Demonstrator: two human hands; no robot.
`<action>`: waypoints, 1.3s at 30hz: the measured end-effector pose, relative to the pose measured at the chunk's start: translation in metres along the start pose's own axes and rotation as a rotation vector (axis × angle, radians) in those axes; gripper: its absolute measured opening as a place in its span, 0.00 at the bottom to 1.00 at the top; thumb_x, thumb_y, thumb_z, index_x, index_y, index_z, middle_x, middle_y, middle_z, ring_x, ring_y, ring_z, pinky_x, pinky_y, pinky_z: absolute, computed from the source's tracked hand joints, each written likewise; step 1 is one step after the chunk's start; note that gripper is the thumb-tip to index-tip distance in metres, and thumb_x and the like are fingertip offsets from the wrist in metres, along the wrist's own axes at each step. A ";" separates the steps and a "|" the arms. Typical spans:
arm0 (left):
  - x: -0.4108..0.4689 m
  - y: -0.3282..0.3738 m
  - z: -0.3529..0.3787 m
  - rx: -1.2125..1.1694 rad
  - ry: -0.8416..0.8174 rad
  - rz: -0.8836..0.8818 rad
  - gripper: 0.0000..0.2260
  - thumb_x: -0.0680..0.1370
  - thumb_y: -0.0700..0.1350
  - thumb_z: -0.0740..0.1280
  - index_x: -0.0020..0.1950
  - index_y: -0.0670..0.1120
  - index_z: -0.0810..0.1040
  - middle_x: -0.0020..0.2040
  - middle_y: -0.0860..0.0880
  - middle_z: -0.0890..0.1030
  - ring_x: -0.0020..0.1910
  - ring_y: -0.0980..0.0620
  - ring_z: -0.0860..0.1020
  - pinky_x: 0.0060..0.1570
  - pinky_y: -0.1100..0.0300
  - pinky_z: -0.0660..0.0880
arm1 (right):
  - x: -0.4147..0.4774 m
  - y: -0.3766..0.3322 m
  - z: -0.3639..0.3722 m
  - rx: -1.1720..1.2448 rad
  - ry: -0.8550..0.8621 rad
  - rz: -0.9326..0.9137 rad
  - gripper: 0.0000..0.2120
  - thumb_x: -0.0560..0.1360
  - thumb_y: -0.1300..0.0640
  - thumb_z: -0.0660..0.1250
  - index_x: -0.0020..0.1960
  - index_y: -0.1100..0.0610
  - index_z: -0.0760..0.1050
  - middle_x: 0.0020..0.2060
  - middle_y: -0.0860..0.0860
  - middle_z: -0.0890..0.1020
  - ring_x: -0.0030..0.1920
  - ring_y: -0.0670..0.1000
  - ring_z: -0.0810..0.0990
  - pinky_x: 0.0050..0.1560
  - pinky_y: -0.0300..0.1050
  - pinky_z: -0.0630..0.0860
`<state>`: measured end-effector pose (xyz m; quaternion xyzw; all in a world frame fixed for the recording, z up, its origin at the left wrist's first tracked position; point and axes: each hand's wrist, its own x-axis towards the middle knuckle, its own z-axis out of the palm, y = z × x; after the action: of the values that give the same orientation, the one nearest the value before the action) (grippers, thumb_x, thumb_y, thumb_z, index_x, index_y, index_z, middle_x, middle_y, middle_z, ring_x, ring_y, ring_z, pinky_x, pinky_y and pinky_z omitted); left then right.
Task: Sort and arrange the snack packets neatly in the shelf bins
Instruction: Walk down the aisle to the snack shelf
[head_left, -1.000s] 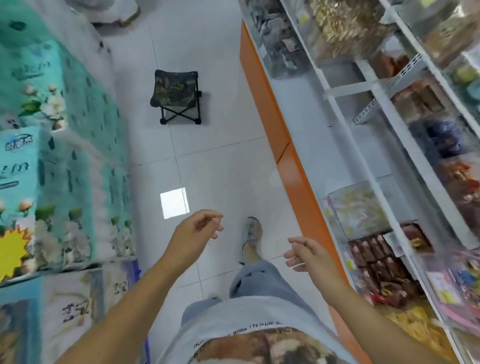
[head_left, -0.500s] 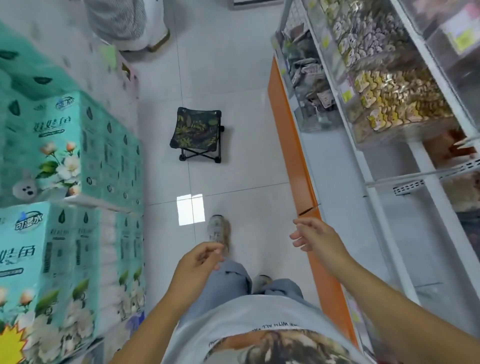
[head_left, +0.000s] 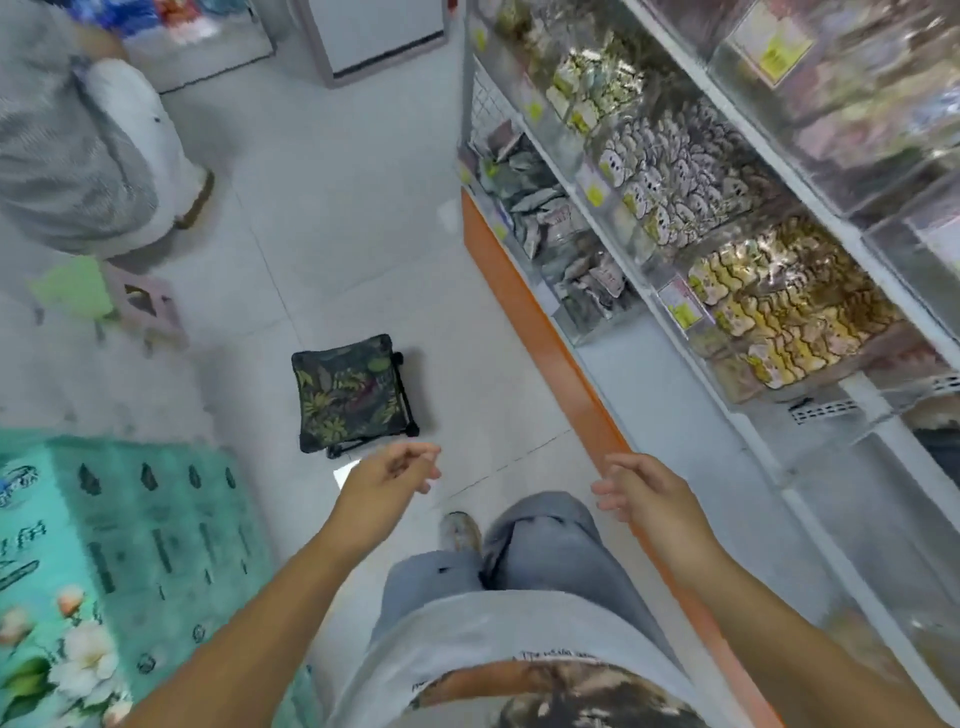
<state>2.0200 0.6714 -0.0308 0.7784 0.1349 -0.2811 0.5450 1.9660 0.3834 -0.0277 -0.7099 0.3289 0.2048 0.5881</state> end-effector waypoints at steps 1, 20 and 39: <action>0.020 0.015 -0.004 0.018 -0.026 0.013 0.05 0.80 0.45 0.65 0.52 0.49 0.81 0.44 0.51 0.84 0.39 0.57 0.80 0.41 0.69 0.73 | 0.006 -0.006 -0.001 0.027 0.025 0.009 0.07 0.81 0.57 0.60 0.54 0.50 0.76 0.45 0.54 0.84 0.44 0.54 0.82 0.45 0.43 0.75; 0.231 0.154 -0.042 0.063 -0.138 -0.007 0.05 0.79 0.41 0.65 0.51 0.47 0.81 0.43 0.48 0.84 0.39 0.56 0.80 0.44 0.67 0.75 | 0.188 -0.150 0.017 0.115 0.113 0.133 0.06 0.80 0.61 0.62 0.54 0.58 0.77 0.43 0.58 0.84 0.40 0.54 0.80 0.39 0.42 0.76; 0.560 0.278 -0.201 0.539 -0.570 0.097 0.09 0.79 0.40 0.64 0.49 0.50 0.82 0.39 0.52 0.83 0.37 0.56 0.81 0.37 0.69 0.73 | 0.369 -0.319 0.174 0.556 0.531 0.274 0.06 0.80 0.59 0.61 0.56 0.54 0.75 0.44 0.55 0.83 0.41 0.53 0.80 0.41 0.44 0.75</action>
<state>2.6730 0.7003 -0.0931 0.7898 -0.1377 -0.4852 0.3491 2.4666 0.4985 -0.0934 -0.5016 0.6036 -0.0059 0.6197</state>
